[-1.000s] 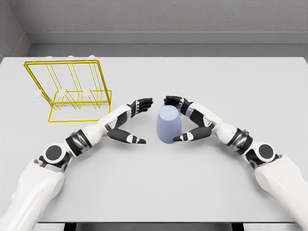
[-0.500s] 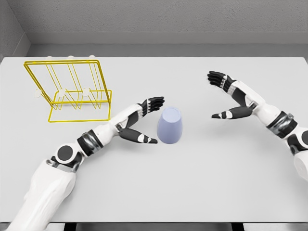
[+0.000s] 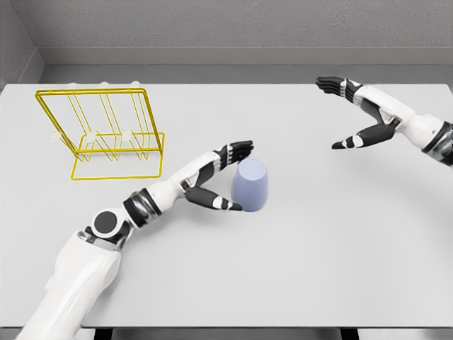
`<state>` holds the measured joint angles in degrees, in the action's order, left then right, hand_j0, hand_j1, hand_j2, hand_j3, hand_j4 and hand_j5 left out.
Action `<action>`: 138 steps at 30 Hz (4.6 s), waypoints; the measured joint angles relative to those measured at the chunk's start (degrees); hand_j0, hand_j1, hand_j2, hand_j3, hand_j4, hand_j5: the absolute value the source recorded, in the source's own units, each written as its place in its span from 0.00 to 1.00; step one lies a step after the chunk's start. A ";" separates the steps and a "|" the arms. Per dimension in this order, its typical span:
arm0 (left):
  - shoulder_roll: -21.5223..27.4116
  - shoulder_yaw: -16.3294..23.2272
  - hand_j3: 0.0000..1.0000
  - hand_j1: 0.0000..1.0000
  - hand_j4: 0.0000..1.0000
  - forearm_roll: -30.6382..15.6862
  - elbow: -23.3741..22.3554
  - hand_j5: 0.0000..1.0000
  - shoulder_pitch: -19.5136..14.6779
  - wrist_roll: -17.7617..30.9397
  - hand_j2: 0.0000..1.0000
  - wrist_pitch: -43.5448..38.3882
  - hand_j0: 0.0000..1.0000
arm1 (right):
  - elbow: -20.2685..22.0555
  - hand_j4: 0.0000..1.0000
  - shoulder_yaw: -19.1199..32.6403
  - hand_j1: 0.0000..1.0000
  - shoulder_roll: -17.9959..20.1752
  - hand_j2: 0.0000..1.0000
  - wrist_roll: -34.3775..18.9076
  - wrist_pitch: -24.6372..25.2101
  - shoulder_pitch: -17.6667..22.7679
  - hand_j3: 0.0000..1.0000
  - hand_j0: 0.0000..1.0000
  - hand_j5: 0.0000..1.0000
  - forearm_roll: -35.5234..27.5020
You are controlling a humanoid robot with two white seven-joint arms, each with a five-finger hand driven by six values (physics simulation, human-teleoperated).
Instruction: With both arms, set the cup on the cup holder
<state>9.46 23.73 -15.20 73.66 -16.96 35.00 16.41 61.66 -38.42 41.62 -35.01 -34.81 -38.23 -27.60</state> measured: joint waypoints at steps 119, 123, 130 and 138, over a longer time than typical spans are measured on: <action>7.88 -4.19 0.43 0.43 0.43 -10.11 14.28 0.43 -0.62 0.04 0.43 -1.64 0.43 | -1.19 1.00 1.62 1.00 4.88 1.00 11.51 -0.30 -4.22 1.00 1.00 1.00 31.68; 10.43 -5.12 0.43 0.43 0.43 -12.07 16.57 0.43 -0.26 0.05 0.43 -1.95 0.43 | -1.21 1.00 1.62 1.00 4.88 1.00 11.51 -0.30 -4.13 1.00 1.00 1.00 31.70; 14.75 -7.25 0.43 0.43 0.43 -16.22 18.76 0.43 -0.35 0.04 0.43 -2.08 0.43 | -1.22 1.00 1.62 1.00 4.90 1.00 11.51 -0.30 -4.04 1.00 1.00 1.00 31.71; 17.35 -8.62 0.43 0.43 0.43 -18.22 19.90 0.43 -0.53 0.04 0.43 -2.13 0.43 | -1.27 1.00 1.62 1.00 4.91 1.00 11.51 -0.30 -4.13 1.00 1.00 1.00 31.69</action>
<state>26.82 15.11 -33.41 93.56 -17.49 35.04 14.28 60.39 -36.80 46.54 -23.49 -35.12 -42.36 4.09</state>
